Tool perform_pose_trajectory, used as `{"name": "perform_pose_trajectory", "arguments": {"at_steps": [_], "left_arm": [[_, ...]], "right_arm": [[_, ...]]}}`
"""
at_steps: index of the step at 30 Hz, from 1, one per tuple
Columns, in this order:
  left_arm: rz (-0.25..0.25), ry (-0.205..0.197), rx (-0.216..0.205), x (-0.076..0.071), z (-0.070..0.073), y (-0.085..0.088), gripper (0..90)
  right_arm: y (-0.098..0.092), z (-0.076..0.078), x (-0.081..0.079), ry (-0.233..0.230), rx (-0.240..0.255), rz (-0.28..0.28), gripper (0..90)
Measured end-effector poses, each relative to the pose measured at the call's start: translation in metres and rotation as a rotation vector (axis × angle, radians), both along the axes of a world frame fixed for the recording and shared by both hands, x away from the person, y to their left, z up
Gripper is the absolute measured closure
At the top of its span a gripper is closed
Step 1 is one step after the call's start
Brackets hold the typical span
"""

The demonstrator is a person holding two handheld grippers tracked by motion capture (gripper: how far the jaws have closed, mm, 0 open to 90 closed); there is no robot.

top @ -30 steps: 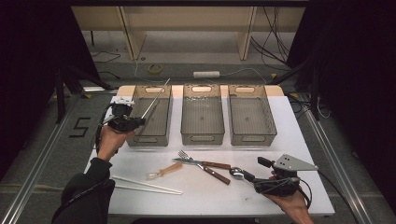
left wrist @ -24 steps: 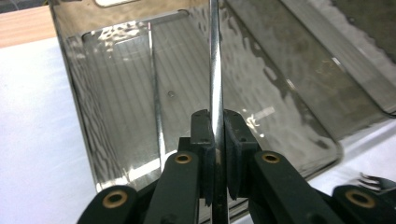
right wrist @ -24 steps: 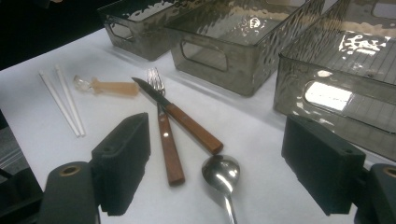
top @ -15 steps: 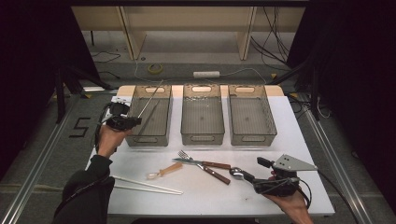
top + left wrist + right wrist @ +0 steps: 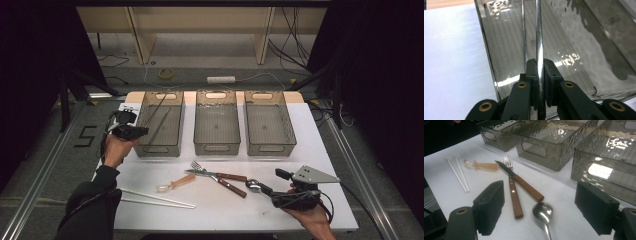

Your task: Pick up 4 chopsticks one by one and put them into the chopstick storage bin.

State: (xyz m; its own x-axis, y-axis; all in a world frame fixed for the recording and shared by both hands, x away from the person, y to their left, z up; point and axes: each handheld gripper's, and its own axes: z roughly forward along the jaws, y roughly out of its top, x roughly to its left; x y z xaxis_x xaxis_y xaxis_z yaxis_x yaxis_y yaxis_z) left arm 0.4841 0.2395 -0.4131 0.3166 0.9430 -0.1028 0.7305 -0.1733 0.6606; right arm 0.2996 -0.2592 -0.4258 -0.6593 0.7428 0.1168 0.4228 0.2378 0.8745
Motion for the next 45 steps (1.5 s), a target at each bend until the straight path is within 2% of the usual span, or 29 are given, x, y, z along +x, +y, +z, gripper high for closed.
{"name": "perform_pose_trajectory", "arguments": {"at_steps": [3,5,12,16,18,20,24,27,28,30,33,34,37,38,39,40,43,45], "left_arm": [[0.007,0.003,-0.004,0.001,0.0,0.001,83.2],[0.028,0.015,-0.014,0.001,-0.001,0.0,83.3],[0.047,0.045,0.011,0.005,-0.005,0.001,83.0],[0.082,0.029,0.002,0.005,-0.004,0.002,80.6],[0.086,0.02,-0.005,0.005,-0.002,0.003,73.6],[0.081,0.01,-0.01,0.003,0.001,0.004,73.2],[0.046,-0.005,-0.041,-0.005,0.004,0.003,62.8],[0.02,-0.012,-0.038,-0.01,0.004,0.0,54.3],[-0.014,-0.021,-0.043,-0.016,0.004,-0.004,50.2],[-0.045,-0.04,-0.047,-0.023,0.004,-0.007,44.7],[-0.08,-0.052,-0.06,-0.031,0.004,-0.008,41.2],[-0.111,-0.04,-0.049,-0.036,0.004,-0.009,40.0],[-0.151,-0.04,-0.058,-0.044,0.007,-0.01,37.4],[-0.151,-0.04,-0.058,-0.044,0.007,-0.01,36.1],[-0.183,-0.046,-0.029,-0.05,0.01,-0.012,35.5],[-0.183,-0.046,-0.029,-0.05,0.01,-0.012,34.9],[-0.248,-0.037,-0.01,-0.06,0.012,-0.017,32.6],[-0.263,-0.036,-0.001,-0.062,0.012,-0.018,31.1]], "right_arm": [[0.0,0.0,0.001,0.004,0.001,0.0,25.0],[0.0,0.0,0.0,0.004,-0.001,0.003,25.0],[0.0,0.0,0.0,0.005,-0.001,0.005,25.0],[0.0,0.0,0.0,0.006,-0.005,0.007,25.0],[0.0,0.0,0.0,0.007,-0.003,0.006,25.0],[0.0,0.0,0.0,0.007,-0.003,0.007,25.0],[0.0,0.0,0.0,0.008,-0.004,0.007,25.0],[0.0,0.0,0.001,0.009,-0.006,0.006,25.0],[0.0,0.0,0.001,0.009,-0.005,0.005,25.0],[0.0,0.0,0.001,0.008,-0.004,0.006,25.1],[0.0,-0.001,0.001,0.009,-0.008,0.005,25.0],[0.0,-0.001,0.002,0.011,-0.009,0.005,25.0],[0.001,-0.002,0.002,0.01,-0.012,0.009,25.0],[0.002,-0.002,0.002,0.01,-0.011,0.01,25.0],[0.002,-0.002,0.002,0.012,-0.011,0.012,25.0],[0.002,-0.003,0.002,0.016,-0.011,0.013,25.0],[0.003,-0.004,0.003,0.02,-0.011,0.013,25.0],[0.003,-0.004,0.003,0.019,-0.012,0.017,25.0]]}}
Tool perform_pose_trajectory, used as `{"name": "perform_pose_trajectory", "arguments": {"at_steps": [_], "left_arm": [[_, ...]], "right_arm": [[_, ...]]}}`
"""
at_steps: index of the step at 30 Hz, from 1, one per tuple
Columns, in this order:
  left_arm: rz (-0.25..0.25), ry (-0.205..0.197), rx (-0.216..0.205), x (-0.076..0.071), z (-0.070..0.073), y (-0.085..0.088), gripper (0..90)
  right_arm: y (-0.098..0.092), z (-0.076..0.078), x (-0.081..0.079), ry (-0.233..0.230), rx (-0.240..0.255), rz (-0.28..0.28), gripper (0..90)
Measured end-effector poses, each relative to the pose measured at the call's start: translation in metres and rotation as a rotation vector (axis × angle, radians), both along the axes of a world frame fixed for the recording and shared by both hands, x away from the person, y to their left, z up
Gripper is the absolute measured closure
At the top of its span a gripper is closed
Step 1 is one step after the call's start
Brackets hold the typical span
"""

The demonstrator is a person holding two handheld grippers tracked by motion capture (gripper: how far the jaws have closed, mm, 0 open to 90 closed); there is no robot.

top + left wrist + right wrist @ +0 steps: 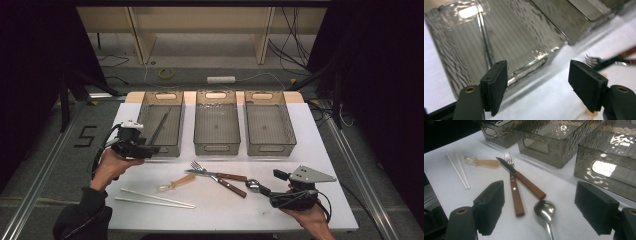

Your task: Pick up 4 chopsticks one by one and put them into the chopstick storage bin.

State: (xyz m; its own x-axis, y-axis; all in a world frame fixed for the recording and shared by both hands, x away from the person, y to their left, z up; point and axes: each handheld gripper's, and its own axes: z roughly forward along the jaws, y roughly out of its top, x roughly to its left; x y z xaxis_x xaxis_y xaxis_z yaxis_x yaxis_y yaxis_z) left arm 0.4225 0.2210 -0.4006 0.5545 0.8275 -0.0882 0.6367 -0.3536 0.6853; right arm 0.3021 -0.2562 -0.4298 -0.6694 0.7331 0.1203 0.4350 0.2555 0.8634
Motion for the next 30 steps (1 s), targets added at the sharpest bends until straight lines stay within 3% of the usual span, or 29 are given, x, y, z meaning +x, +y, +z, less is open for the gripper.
{"name": "perform_pose_trajectory", "arguments": {"at_steps": [5,17,30], "left_arm": [[-0.077,0.008,0.039,-0.011,0.0,-0.009,28.2],[-0.178,0.001,0.057,-0.029,0.005,-0.02,24.7],[-0.298,0.025,0.157,-0.047,0.007,-0.026,24.8]], "right_arm": [[-0.001,0.0,0.0,-0.004,-0.001,0.0,25.0],[-0.001,0.0,0.0,-0.008,0.006,0.001,25.0],[-0.002,-0.001,0.002,-0.008,0.009,0.005,25.0]]}}
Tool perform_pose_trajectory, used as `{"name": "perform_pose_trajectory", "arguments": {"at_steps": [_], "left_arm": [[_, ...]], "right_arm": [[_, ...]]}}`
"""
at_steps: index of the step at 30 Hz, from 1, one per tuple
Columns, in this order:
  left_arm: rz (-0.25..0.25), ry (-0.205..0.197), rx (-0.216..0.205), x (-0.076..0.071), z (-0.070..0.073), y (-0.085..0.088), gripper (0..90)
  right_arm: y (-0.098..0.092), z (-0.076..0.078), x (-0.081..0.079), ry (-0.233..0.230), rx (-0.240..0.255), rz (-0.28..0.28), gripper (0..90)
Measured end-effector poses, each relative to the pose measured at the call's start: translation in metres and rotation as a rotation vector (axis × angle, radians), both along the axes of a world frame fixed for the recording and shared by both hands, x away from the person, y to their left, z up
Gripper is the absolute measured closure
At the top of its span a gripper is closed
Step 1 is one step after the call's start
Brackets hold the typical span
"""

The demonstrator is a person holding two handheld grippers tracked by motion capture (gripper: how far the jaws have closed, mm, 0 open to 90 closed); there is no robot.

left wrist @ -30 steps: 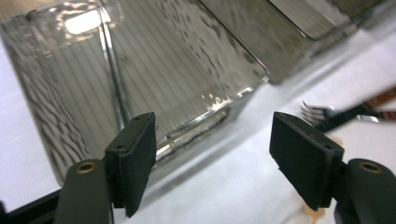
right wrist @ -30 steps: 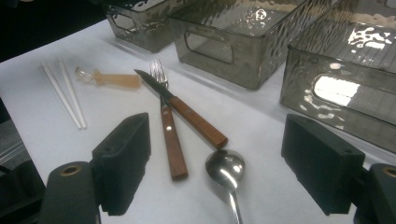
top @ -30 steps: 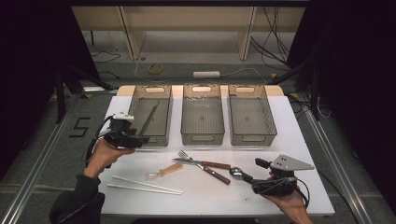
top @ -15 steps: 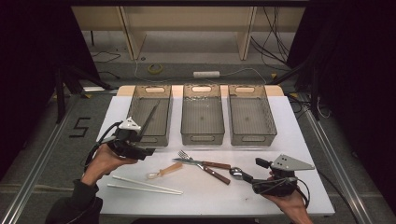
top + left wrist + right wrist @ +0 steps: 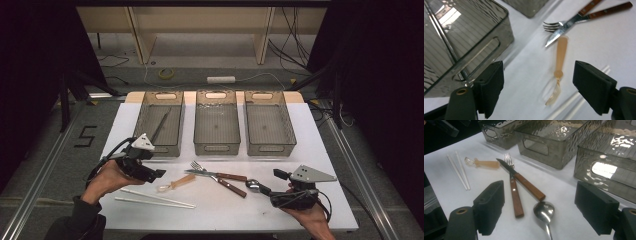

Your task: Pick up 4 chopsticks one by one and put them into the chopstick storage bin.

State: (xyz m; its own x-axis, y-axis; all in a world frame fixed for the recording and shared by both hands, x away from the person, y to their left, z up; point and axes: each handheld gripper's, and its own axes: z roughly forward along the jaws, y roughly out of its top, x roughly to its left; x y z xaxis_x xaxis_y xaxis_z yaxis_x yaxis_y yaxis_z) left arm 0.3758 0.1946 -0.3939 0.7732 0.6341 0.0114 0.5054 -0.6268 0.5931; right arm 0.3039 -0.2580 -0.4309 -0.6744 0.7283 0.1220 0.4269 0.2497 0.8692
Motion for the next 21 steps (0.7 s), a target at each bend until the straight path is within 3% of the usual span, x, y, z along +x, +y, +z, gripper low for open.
{"name": "perform_pose_trajectory", "arguments": {"at_steps": [10,16,21], "left_arm": [[-0.064,0.02,0.066,-0.012,-0.002,-0.002,26.1],[-0.108,0.035,0.13,-0.02,-0.004,-0.004,27.9],[-0.129,0.044,0.153,-0.023,-0.006,-0.006,28.1]], "right_arm": [[0.001,0.0,0.001,0.0,-0.003,0.008,25.0],[0.0,0.0,0.0,0.001,-0.005,0.003,25.0],[0.0,-0.001,-0.001,0.002,-0.01,0.0,25.0]]}}
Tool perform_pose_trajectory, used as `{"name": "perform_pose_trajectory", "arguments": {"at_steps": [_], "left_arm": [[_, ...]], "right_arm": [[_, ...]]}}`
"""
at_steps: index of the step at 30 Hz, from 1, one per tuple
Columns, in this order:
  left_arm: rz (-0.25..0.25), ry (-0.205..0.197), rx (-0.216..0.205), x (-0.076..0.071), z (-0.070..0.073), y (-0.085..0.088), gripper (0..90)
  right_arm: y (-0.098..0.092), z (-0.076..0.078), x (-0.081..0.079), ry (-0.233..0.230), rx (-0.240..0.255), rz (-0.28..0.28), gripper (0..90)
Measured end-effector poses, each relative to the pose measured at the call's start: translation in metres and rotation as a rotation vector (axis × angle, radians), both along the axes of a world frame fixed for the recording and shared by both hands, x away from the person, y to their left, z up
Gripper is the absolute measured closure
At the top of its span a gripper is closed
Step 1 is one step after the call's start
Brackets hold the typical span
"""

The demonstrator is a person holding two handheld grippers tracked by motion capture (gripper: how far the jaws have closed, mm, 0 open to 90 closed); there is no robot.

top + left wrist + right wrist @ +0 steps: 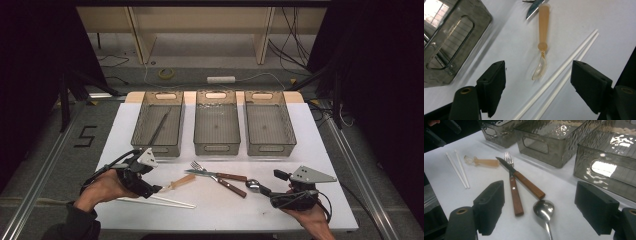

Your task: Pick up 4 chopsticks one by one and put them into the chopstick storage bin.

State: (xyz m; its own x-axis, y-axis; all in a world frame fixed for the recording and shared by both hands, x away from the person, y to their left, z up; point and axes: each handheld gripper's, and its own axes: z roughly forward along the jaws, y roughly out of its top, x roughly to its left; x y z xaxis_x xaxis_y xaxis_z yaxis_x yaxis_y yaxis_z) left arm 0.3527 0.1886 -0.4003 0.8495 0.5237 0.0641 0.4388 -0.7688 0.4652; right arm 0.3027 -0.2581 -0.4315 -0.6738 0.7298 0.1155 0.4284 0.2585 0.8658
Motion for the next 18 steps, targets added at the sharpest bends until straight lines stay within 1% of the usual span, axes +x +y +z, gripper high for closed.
{"name": "perform_pose_trajectory", "arguments": {"at_steps": [1,2,4,6,8,10,12,13,14,17,18], "left_arm": [[-0.005,-0.001,0.007,-0.001,-0.001,0.0,28.1],[-0.019,0.002,0.036,-0.002,-0.002,0.001,28.1],[-0.017,-0.001,0.042,-0.003,-0.003,0.001,28.1],[-0.03,0.008,0.063,-0.005,-0.005,0.003,28.4],[-0.034,0.011,0.067,-0.006,-0.006,0.004,29.3],[-0.038,0.014,0.091,-0.007,-0.009,0.006,30.3],[-0.036,0.028,0.102,-0.008,-0.012,0.008,31.4],[-0.045,0.034,0.114,-0.009,-0.013,0.008,32.2],[-0.045,0.034,0.114,-0.009,-0.013,0.008,32.9],[-0.062,0.053,0.13,-0.012,-0.018,0.007,35.5],[-0.053,0.058,0.12,-0.013,-0.02,0.007,36.1]], "right_arm": [[0.0,0.0,0.0,0.0,-0.002,0.001,25.0],[0.001,0.001,-0.001,-0.002,-0.005,0.002,25.0],[0.002,0.001,-0.001,-0.004,-0.007,0.004,25.0],[0.002,0.0,-0.001,0.001,-0.008,0.004,25.0],[0.002,0.001,-0.001,0.0,-0.009,0.005,25.0],[0.003,0.001,-0.001,0.001,-0.009,0.004,25.0],[0.003,0.0,0.0,0.001,-0.01,0.007,25.0],[0.003,0.0,0.0,0.001,-0.011,0.008,25.0],[0.004,0.0,0.0,0.002,-0.012,0.008,25.0],[0.003,0.0,0.001,0.002,-0.012,0.01,25.0],[0.003,0.0,0.001,0.002,-0.011,0.011,25.0]]}}
